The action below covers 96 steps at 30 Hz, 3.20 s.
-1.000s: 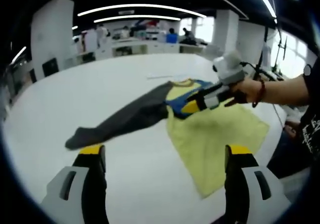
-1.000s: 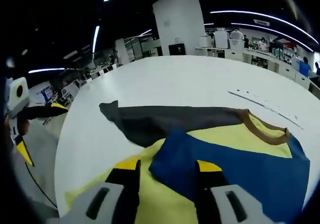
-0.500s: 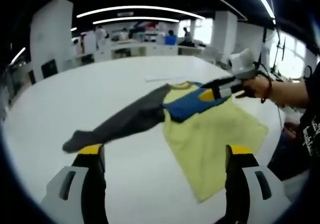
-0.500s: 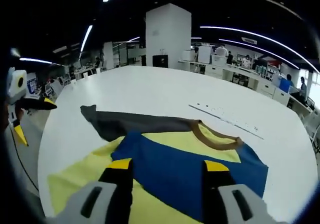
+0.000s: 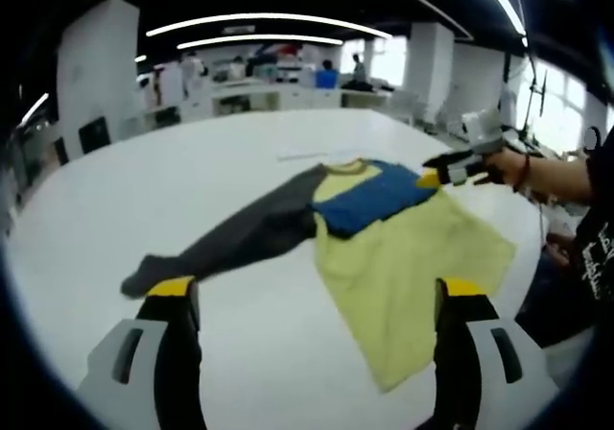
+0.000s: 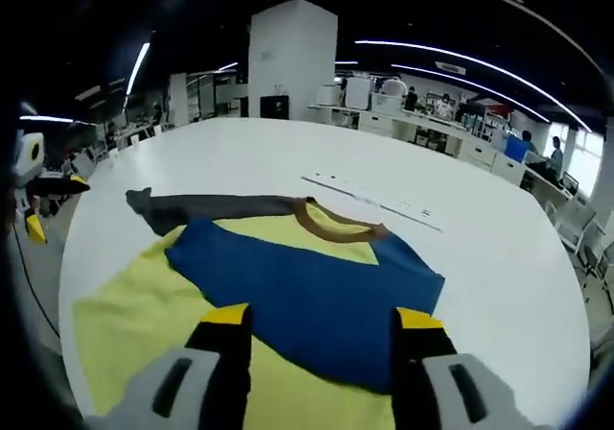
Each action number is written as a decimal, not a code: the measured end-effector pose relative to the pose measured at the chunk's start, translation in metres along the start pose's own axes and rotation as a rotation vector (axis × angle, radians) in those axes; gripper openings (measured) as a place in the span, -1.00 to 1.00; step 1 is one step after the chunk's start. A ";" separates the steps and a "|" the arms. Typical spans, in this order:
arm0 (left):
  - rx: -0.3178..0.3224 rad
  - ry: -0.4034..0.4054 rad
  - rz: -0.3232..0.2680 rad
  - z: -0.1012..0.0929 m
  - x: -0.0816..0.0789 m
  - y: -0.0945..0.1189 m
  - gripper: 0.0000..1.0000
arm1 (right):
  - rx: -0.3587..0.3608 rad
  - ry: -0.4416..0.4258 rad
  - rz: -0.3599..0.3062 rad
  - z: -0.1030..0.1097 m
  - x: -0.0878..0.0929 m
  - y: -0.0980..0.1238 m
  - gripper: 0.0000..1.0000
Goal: Fold the garment on the visible template until the final outline fits inside the template.
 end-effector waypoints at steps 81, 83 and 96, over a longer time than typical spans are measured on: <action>-0.011 0.034 0.047 0.002 0.011 0.005 0.83 | 0.217 -0.105 0.082 -0.066 0.057 0.014 -1.00; -0.009 0.033 0.049 0.002 0.011 0.004 0.83 | 0.216 -0.103 0.086 -0.069 0.057 0.015 -1.00; -0.017 0.033 0.047 0.005 0.010 0.005 0.83 | 0.243 -0.103 0.114 -0.088 0.061 0.025 -1.00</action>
Point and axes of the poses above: the point that each gripper's makers call its tool centre point, and the gripper's own axes: y roughly backward along the fingers, z roughly to its left, x roughly out of its underside, the point moved 5 cm from there along y, roughly backward along the fingers, and after that the axes turned 10 degrees about -y, right-handed, at the moved point
